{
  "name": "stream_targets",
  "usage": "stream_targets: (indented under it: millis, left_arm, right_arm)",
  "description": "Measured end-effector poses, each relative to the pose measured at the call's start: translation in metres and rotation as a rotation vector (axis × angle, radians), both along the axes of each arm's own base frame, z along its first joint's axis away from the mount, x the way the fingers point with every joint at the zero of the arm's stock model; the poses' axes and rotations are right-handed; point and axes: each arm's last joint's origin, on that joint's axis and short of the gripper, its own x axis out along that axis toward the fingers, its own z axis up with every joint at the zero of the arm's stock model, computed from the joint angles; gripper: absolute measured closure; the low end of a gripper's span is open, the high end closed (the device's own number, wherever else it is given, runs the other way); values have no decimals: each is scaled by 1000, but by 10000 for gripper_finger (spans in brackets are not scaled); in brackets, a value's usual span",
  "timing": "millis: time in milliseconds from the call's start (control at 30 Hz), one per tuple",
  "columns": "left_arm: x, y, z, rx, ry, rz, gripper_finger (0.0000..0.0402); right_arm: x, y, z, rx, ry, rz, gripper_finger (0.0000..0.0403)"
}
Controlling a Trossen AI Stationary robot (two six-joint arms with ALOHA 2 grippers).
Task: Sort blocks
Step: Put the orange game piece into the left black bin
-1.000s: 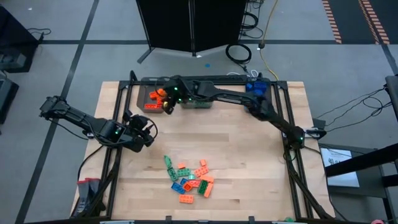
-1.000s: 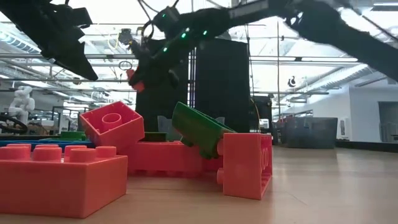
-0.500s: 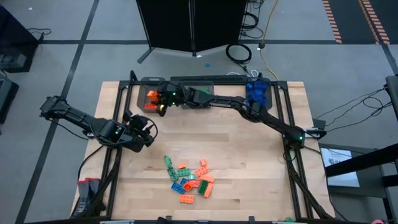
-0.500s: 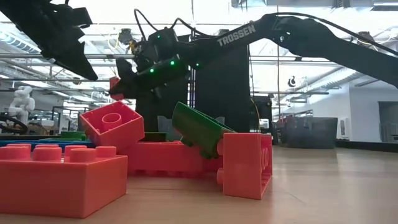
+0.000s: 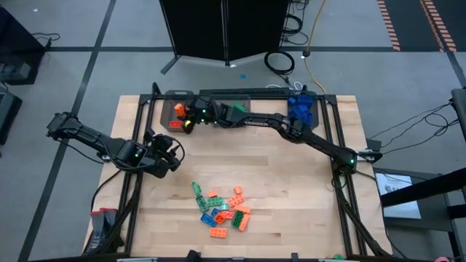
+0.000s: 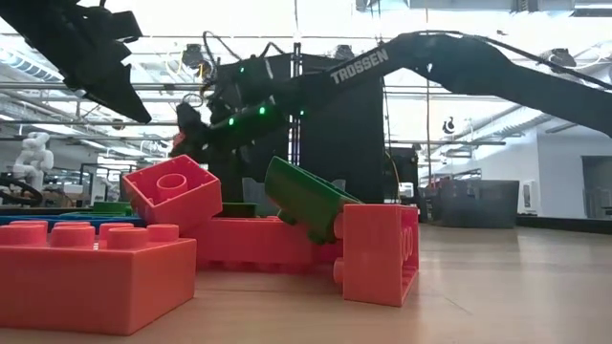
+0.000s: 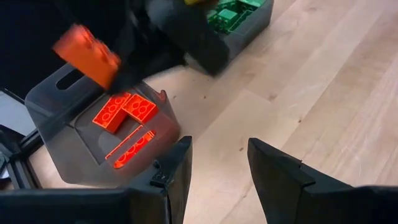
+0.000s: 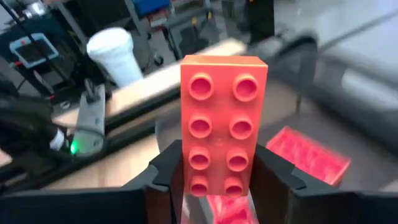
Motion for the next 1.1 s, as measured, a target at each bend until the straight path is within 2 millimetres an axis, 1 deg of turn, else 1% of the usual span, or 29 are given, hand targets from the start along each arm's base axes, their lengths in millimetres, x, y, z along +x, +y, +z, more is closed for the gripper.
stream_targets:
  millis: [100,233,333,467,533,633,700,767,833,933,1000,1100]
  left_arm:
    - [0,0,0,0,0,0,241]
    - [0,0,0,-1,0,0,241]
    - [0,0,0,-1,1,0,241]
    - [0,0,0,-2,1,0,241]
    - [0,0,0,-5,2,-1,241]
    - [0,0,0,-4,2,-2,241]
    - [0,0,0,-4,2,-2,241]
    - [0,0,0,-4,2,-2,241]
    - [0,0,0,-4,2,-2,241]
    - [0,0,0,-4,2,-2,241]
    - [0,0,0,-4,3,-2,241]
    - [0,0,0,-5,2,-2,241]
  right_arm:
    - [1,0,-14,46,19,10,284]
    - [3,3,-13,22,19,11,284]
    - [2,1,-14,-1,26,-52,284]
    - [1,-2,-13,46,9,-90,282]
    - [1,-2,-13,52,5,-86,252]
    - [2,-2,-12,45,-4,-71,180]
    - [2,-1,-12,45,-5,-67,144]
    - [2,-1,-12,48,-5,-60,121]
    - [2,0,-12,62,-8,-28,111]
    - [3,2,-4,71,-11,18,113]
    - [2,4,13,29,-41,53,122]
    - [-7,6,50,-98,-28,88,138]
